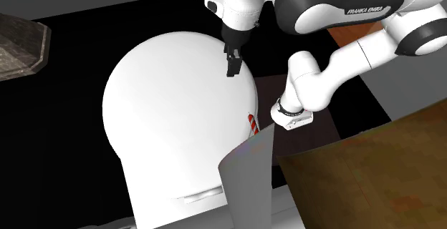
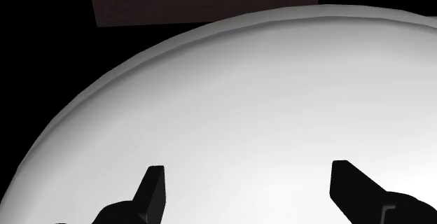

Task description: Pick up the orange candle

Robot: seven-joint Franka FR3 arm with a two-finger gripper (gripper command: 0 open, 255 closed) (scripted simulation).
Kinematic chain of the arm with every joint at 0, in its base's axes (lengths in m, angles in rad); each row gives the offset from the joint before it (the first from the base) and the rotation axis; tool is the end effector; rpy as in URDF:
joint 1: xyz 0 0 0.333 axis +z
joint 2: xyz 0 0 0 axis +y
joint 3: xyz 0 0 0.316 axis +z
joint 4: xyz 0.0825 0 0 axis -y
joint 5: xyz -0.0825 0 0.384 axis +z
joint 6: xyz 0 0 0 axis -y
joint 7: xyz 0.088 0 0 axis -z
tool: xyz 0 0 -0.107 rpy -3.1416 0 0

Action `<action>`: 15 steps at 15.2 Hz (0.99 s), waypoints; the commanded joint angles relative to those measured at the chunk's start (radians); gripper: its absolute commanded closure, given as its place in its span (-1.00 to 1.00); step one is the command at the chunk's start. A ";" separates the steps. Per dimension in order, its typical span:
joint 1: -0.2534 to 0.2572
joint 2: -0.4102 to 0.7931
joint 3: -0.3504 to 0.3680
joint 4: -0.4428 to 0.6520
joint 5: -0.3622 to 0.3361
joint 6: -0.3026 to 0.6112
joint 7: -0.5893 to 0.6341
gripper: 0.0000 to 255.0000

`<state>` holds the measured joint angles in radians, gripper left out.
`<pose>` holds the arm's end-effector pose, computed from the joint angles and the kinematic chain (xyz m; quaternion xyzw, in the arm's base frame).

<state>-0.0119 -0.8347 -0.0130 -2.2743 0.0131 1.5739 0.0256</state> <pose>0.2926 -0.0076 0.6441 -0.9974 0.0230 -0.0670 0.0115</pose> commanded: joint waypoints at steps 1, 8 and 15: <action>0.000 0.000 0.000 0.000 0.000 0.000 0.000 -1.00; 0.030 -0.033 0.154 0.028 0.110 -0.074 0.191 -1.00; 0.048 -0.005 0.309 0.114 0.223 -0.127 0.387 -1.00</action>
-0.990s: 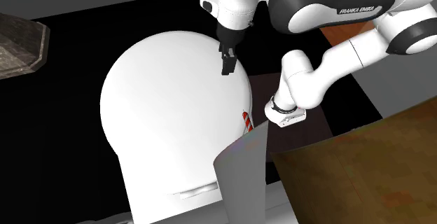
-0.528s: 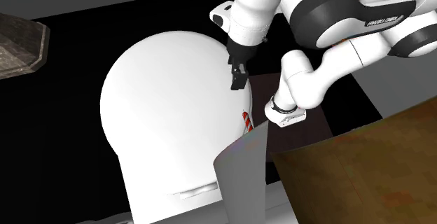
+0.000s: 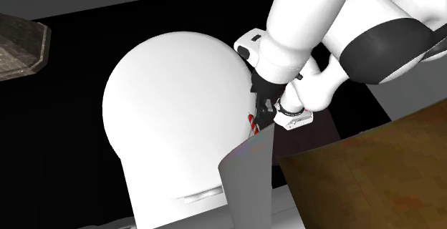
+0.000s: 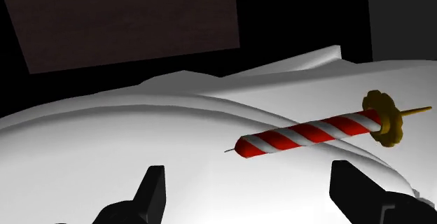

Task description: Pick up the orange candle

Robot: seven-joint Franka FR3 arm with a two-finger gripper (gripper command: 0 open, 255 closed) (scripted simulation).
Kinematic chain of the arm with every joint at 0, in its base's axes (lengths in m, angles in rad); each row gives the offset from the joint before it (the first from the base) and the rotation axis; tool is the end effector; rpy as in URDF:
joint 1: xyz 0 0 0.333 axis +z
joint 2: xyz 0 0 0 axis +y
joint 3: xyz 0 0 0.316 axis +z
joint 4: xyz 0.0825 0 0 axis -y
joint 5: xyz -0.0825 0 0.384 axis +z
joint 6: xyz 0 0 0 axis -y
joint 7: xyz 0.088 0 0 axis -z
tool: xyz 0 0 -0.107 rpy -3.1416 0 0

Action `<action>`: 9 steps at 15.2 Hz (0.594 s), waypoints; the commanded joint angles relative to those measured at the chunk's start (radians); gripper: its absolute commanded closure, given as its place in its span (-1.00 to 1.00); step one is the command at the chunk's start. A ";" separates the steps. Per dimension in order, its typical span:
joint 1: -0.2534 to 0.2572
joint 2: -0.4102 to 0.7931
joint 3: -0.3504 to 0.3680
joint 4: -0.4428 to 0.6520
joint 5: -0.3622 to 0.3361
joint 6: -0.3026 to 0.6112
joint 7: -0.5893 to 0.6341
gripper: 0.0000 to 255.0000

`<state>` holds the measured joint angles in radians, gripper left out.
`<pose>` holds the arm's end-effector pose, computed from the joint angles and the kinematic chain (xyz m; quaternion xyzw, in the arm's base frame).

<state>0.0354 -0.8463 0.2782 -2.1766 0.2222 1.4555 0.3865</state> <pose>0.2501 0.1551 0.6654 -0.9970 0.0580 -0.0462 0.0209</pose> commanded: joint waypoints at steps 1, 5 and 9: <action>0.002 0.015 0.040 0.033 0.029 -0.015 0.055 -1.00; 0.000 0.061 0.131 0.111 0.084 -0.034 0.171 -1.00; -0.004 0.091 0.189 0.149 0.115 -0.032 0.240 -1.00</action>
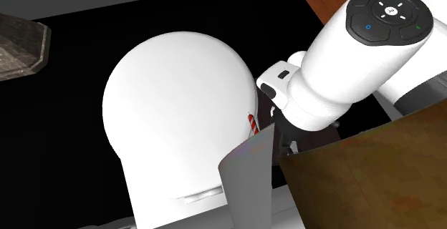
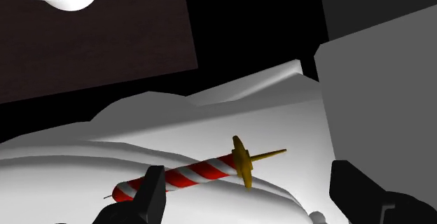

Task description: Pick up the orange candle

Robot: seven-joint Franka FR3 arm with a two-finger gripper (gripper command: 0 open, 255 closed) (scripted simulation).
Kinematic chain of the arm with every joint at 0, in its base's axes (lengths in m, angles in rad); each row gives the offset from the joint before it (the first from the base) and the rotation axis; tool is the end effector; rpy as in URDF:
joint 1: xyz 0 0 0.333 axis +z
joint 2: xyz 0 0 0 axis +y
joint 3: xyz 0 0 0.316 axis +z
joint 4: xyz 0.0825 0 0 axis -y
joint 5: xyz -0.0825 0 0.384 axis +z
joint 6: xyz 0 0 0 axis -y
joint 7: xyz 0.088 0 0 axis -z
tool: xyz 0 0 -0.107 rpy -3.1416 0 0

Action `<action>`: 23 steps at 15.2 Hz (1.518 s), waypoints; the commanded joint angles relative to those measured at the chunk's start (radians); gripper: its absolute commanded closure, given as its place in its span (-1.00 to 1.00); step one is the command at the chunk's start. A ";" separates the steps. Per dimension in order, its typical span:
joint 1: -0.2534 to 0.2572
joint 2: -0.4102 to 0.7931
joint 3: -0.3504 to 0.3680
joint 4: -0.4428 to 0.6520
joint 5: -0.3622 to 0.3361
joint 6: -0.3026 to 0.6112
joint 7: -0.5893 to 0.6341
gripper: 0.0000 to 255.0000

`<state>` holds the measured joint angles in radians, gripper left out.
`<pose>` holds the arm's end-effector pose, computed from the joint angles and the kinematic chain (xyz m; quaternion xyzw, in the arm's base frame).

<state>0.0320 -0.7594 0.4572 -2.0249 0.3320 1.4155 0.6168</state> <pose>0.2288 0.2532 0.6811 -0.9958 0.0806 -0.0327 0.0272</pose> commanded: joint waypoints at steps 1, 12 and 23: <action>0.001 -0.003 0.012 -0.021 0.008 0.019 0.007 -1.00; 0.011 -0.038 0.022 -0.120 0.024 0.084 -0.004 1.00; 0.002 -0.007 0.012 -0.031 0.010 0.026 0.006 1.00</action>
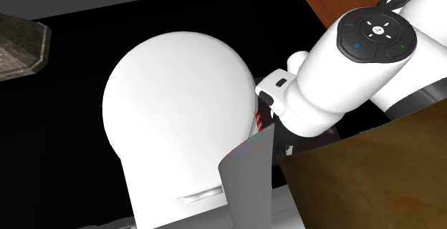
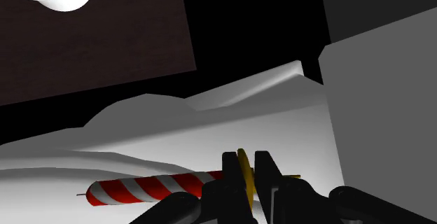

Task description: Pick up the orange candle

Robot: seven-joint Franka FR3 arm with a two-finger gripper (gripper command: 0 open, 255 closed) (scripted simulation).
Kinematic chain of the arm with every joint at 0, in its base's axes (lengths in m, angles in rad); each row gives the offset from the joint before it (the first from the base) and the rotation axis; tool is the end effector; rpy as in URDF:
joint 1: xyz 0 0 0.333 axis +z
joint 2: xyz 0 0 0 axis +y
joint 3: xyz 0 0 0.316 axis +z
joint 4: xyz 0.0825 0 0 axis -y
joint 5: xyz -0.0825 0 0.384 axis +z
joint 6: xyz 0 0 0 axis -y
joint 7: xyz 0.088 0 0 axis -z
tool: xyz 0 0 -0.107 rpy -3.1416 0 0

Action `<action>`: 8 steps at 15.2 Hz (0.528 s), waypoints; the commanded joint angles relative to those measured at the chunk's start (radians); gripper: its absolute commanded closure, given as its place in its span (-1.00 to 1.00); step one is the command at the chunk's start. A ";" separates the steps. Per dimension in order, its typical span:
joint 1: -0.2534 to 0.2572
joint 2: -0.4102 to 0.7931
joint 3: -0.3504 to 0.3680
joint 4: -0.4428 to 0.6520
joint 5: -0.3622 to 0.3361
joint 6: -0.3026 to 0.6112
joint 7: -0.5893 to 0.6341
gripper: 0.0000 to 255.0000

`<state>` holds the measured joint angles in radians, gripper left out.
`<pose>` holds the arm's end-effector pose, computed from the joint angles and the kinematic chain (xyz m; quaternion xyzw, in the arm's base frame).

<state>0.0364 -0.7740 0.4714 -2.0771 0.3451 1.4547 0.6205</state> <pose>0.2292 0.2574 0.6635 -0.9957 0.0821 -0.0318 0.0277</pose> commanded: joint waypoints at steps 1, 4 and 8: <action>-0.004 0.014 -0.003 0.039 -0.006 -0.025 0.005 1.00; -0.010 0.035 -0.008 0.094 -0.014 -0.059 0.011 1.00; -0.018 0.066 -0.012 0.170 -0.024 -0.105 0.020 1.00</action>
<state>0.0203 -0.7155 0.4598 -1.9259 0.3229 1.3614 0.6377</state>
